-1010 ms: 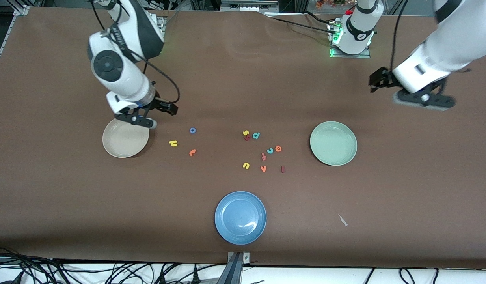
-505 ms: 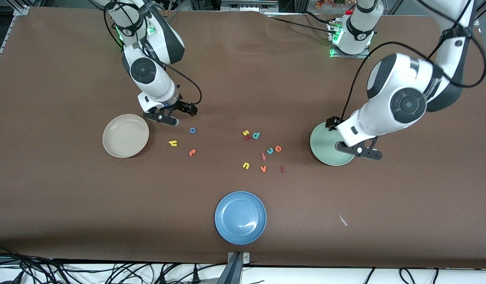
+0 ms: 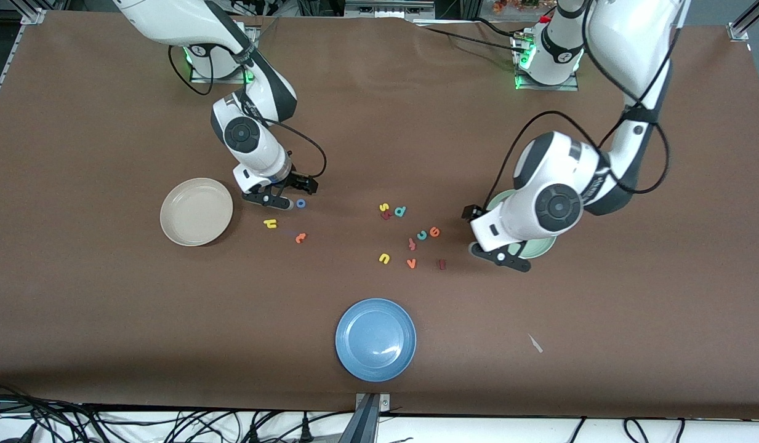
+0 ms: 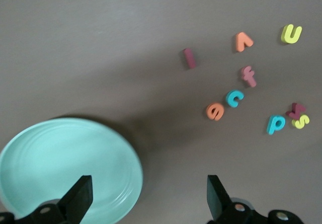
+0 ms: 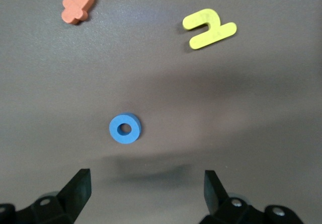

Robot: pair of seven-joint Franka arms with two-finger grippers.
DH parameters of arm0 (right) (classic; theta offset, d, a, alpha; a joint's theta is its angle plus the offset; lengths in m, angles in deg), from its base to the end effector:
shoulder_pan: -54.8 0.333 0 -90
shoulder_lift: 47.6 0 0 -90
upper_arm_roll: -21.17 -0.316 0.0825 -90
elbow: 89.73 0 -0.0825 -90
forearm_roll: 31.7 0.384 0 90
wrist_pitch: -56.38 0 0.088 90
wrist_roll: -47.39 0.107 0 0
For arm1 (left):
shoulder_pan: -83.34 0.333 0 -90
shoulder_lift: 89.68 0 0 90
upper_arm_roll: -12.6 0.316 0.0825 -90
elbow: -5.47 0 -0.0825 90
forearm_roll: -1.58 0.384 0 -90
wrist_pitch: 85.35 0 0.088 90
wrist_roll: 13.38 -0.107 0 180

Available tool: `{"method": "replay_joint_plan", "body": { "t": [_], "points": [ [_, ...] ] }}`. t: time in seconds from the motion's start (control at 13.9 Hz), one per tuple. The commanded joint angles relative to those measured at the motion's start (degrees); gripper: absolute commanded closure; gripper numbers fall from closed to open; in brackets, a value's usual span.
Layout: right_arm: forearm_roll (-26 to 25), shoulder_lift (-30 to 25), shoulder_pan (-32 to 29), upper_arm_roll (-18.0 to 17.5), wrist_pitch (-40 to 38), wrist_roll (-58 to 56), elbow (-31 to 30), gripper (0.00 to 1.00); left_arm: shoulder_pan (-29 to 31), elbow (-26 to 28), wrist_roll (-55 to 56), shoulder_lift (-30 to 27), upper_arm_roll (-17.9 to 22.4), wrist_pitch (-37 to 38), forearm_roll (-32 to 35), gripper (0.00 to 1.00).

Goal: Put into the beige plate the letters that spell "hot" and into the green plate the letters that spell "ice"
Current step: 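Move the right gripper toward the letters while the left gripper follows, then grasp the blue ring with the right gripper while the left gripper descends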

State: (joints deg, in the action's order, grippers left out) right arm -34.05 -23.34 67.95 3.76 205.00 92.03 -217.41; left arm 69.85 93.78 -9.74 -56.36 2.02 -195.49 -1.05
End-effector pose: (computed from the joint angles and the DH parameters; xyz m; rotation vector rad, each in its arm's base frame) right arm 0.4650 0.2806 0.1858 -3.0584 0.3583 0.1422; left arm 0.6246 -0.2636 0.3041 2.9904 -0.4773 -0.3356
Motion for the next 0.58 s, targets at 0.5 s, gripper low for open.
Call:
{"method": "replay_joint_plan", "body": {
  "t": [0.5],
  "points": [
    [-4.68, 4.66, -0.23, 0.09, 0.27, -0.61, 5.16, 0.16, -2.86, -2.00, 3.99, 6.57, 0.47, -11.22, -1.50, 0.00]
  ]
}}
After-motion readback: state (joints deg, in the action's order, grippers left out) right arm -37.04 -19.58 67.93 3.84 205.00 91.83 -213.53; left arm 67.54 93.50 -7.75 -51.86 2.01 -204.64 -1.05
